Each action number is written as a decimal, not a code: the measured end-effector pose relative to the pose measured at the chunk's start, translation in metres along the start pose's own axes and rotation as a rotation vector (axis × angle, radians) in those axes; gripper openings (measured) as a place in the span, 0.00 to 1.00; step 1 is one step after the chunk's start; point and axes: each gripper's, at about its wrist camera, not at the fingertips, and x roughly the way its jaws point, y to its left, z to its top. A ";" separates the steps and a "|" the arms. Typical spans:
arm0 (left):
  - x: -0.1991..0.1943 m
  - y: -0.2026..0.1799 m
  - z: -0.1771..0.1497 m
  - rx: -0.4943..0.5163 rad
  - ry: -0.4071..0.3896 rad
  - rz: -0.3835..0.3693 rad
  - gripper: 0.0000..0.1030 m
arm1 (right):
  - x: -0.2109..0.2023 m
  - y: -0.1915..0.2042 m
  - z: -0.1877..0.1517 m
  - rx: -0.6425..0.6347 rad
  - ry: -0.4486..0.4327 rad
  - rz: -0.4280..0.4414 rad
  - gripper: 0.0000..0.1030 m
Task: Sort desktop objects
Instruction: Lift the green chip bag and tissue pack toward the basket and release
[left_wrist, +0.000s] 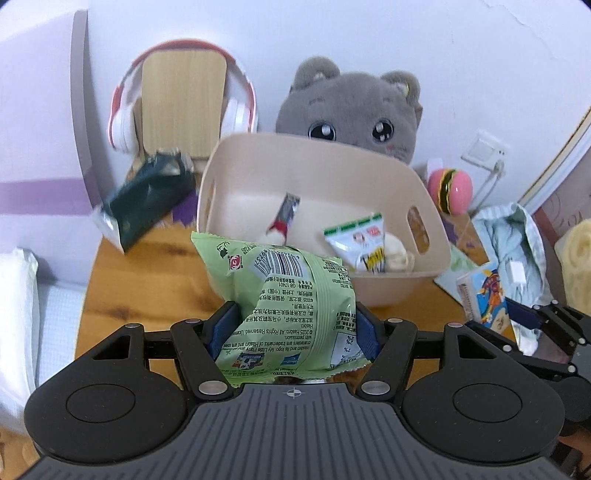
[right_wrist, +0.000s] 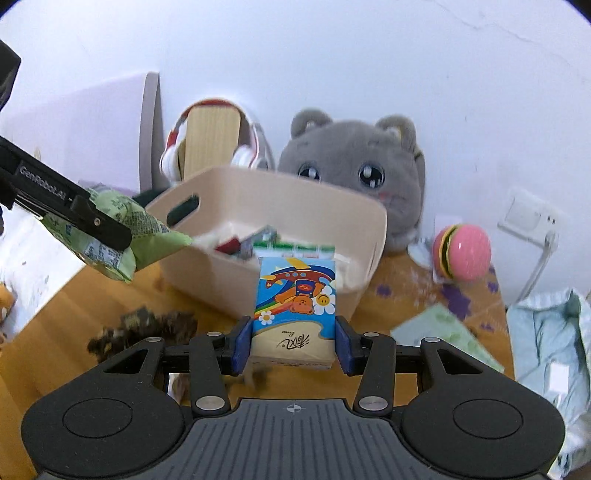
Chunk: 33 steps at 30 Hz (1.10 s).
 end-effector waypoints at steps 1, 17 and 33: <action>0.000 0.000 0.004 0.006 -0.007 0.004 0.65 | 0.000 -0.001 0.004 0.000 -0.008 -0.001 0.42; 0.053 0.000 0.059 0.029 -0.049 0.106 0.65 | 0.051 -0.027 0.059 -0.009 -0.049 -0.022 0.33; 0.107 -0.010 0.061 0.045 0.031 0.118 0.65 | 0.087 -0.066 0.035 0.040 0.045 -0.036 0.31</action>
